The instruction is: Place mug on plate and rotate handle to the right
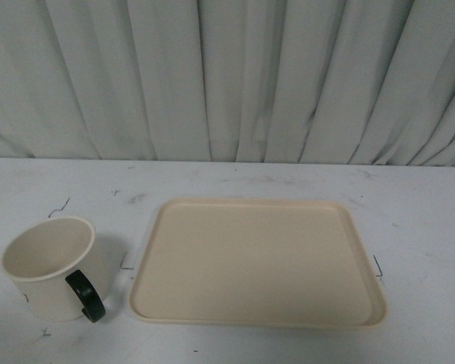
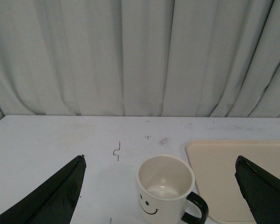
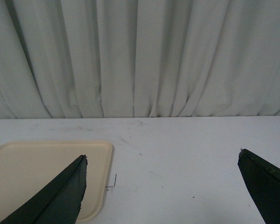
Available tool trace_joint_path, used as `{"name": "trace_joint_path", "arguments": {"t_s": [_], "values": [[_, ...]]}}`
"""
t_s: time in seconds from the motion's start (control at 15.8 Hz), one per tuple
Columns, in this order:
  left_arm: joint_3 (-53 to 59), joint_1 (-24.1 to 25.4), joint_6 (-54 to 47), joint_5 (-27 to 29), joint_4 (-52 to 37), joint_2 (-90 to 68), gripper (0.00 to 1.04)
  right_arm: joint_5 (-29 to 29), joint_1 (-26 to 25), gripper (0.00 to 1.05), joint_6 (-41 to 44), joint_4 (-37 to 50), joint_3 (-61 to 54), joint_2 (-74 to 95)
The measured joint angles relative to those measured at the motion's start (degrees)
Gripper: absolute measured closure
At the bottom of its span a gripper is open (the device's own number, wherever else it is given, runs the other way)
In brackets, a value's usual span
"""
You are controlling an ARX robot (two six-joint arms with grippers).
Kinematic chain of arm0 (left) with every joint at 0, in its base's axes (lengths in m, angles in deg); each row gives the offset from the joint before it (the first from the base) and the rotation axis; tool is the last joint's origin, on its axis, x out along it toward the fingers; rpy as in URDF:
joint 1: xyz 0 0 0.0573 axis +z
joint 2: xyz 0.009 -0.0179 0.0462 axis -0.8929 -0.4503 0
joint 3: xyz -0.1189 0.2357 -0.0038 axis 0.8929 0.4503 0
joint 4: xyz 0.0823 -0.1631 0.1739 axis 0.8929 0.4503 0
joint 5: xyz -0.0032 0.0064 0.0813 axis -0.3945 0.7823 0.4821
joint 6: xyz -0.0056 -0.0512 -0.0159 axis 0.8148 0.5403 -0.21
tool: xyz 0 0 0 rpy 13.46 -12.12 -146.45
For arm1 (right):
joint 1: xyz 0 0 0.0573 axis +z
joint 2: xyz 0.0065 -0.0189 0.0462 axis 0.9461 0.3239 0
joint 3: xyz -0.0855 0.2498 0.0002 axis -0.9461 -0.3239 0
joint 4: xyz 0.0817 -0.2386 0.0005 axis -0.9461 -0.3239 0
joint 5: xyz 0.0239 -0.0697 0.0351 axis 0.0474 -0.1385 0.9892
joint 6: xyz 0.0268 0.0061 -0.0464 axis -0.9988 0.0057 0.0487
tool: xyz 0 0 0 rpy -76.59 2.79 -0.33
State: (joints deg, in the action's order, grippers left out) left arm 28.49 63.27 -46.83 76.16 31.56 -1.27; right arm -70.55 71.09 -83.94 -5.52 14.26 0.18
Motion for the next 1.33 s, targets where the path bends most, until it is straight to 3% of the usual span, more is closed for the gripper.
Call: {"name": "trace_joint_path", "arguments": {"t_s": [1.2, 1.33], "values": [[0.0, 0.0, 0.0, -0.02, 0.0, 0.0, 0.07, 0.0, 0.0, 0.06, 0.0, 0.0, 0.0, 0.0], [-7.74, -6.6, 5.42, 13.86, 14.93, -12.44, 0.07, 0.0, 0.0, 0.06, 0.02, 0.0, 0.0, 0.02]]}}
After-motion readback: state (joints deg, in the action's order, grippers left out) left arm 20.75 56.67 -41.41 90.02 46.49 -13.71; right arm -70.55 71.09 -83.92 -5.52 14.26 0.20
